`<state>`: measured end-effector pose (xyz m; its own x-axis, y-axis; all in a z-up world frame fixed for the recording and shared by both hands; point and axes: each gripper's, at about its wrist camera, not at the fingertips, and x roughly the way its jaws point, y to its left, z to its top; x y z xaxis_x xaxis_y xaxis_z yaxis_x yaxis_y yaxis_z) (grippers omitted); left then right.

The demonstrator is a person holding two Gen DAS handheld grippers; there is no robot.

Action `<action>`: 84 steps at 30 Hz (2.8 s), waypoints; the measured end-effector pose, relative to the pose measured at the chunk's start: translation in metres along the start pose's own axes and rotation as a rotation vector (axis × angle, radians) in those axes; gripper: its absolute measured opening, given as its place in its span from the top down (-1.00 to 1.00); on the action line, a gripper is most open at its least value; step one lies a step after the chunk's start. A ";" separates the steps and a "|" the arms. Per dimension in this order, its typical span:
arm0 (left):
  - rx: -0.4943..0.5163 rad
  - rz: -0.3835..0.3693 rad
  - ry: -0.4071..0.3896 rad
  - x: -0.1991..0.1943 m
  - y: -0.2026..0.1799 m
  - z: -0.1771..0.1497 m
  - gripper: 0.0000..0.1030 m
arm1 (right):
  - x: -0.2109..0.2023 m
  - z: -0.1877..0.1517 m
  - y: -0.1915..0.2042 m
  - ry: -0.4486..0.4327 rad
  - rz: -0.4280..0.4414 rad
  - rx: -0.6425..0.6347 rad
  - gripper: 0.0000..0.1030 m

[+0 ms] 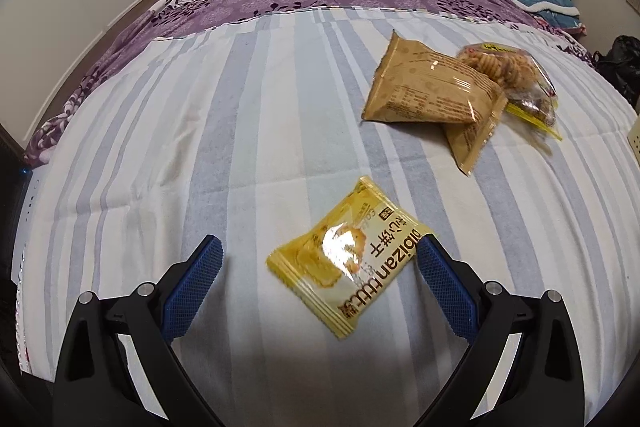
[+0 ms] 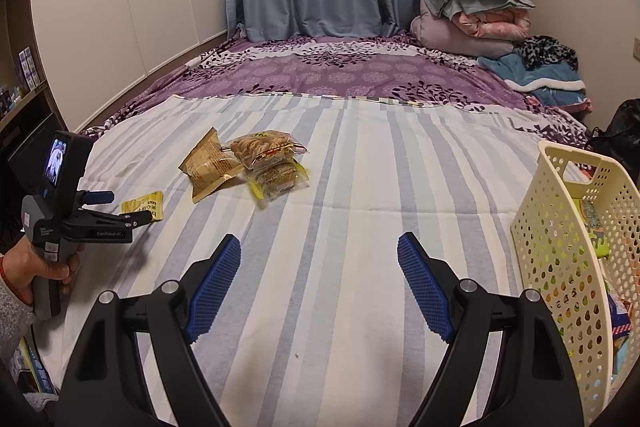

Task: Organize snacks
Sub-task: 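Grasp the yellow biscuit packet with the left tool while the right tool grasps the round cracker bag, then carry the yellow packet with the left tool while the right tool carries the cracker bag toward the basket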

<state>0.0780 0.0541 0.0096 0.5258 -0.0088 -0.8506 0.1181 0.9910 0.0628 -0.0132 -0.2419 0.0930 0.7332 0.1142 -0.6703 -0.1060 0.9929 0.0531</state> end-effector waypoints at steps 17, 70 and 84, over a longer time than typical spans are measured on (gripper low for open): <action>-0.017 -0.089 -0.017 0.003 0.004 0.002 -0.04 | 0.021 -0.001 0.016 0.036 0.031 -0.034 -0.56; -0.173 -0.112 -0.045 -0.005 0.022 -0.012 0.05 | 0.219 0.093 0.064 0.197 0.136 -0.113 -0.06; -0.171 -0.138 -0.055 -0.018 0.019 -0.019 0.05 | 0.130 0.080 0.027 0.078 0.148 0.020 -0.06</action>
<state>0.0545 0.0753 0.0162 0.5602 -0.1481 -0.8150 0.0500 0.9881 -0.1452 0.1333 -0.1978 0.0662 0.6562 0.2569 -0.7095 -0.1945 0.9661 0.1699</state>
